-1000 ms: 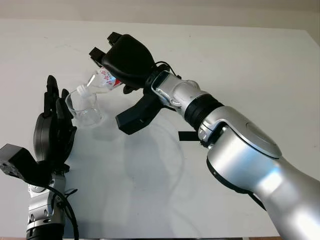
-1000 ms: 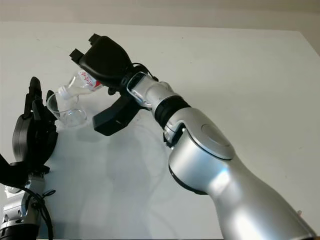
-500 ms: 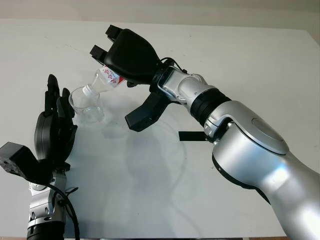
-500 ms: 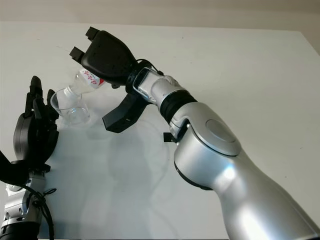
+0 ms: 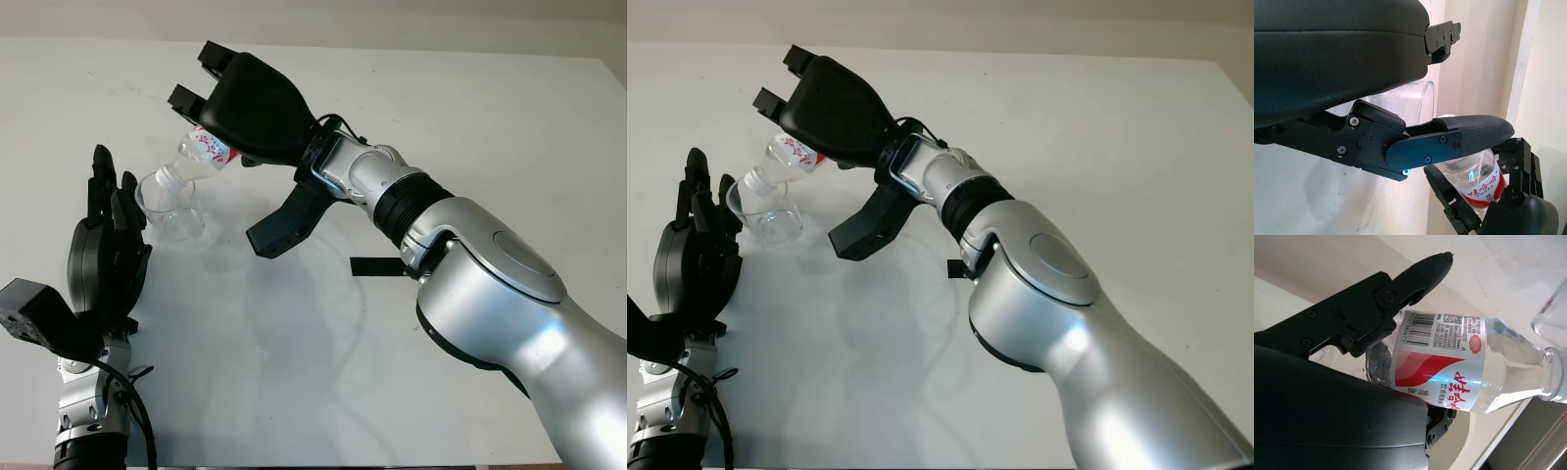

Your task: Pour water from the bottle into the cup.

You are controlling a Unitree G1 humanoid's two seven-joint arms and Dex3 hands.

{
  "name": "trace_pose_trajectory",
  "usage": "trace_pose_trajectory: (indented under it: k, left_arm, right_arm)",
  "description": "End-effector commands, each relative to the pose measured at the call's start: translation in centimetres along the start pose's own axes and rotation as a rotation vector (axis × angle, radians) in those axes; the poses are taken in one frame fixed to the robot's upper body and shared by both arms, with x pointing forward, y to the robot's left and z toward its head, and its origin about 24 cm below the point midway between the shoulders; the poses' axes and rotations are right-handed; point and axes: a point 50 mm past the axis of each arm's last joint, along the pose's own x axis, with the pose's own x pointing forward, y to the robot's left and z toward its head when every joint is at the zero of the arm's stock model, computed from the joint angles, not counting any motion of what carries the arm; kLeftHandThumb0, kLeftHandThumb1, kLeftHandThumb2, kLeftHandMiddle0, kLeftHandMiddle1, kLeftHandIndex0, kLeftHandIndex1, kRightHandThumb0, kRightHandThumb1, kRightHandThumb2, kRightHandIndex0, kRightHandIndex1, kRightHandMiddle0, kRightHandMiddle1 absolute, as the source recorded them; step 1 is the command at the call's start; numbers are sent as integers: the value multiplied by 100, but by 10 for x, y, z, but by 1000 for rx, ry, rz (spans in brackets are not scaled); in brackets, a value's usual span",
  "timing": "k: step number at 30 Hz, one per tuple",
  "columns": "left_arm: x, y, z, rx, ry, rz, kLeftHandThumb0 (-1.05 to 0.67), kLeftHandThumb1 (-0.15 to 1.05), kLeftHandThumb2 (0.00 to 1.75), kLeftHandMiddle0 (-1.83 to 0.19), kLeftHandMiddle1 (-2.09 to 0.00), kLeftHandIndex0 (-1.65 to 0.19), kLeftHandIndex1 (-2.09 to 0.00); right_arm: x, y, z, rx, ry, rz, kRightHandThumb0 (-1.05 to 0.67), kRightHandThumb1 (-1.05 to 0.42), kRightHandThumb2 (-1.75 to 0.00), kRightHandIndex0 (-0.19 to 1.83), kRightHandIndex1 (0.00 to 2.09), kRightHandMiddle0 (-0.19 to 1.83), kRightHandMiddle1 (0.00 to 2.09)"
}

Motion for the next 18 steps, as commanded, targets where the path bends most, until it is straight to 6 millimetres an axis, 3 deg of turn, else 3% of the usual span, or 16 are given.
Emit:
trace_pose_trajectory:
  k: [1, 3, 4, 7, 10, 14, 18]
  left_arm:
    - [-8, -1, -13, -22, 45, 8, -82, 105, 60, 19, 0, 19, 0]
    - [-8, -1, -13, -26, 46, 6, -82, 105, 60, 19, 0, 19, 0]
    - [-8, -1, -13, -28, 46, 5, -82, 105, 60, 19, 0, 19, 0]
    - [-8, -1, -14, -27, 51, 5, -82, 105, 60, 19, 0, 19, 0]
    - [-8, 0, -14, -26, 53, 7, -81, 105, 60, 19, 0, 19, 0]
    - [-8, 1, -14, -30, 51, 7, -81, 105, 61, 19, 0, 19, 0]
    - [-8, 2, -13, -29, 49, 2, -81, 105, 61, 19, 0, 19, 0]
  right_arm:
    - [5, -4, -1, 120, 80, -19, -49, -92, -5, 96, 209, 40, 172]
    - [5, -3, -1, 304, 171, -6, -36, -97, -6, 91, 209, 37, 149]
    - [5, -2, -2, 391, 217, 0, -31, -99, -6, 87, 209, 35, 152]
    - [5, 1, -5, 616, 343, 27, -20, -104, -8, 77, 209, 23, 199]
    - [4, 3, -8, 755, 425, 42, -16, -105, -9, 77, 209, 15, 208]
    - [-2, 8, -15, 847, 509, 39, -17, -105, -14, 98, 209, 44, 209]
    - [-12, 16, -24, 970, 627, 44, -19, -105, -15, 106, 209, 66, 209]
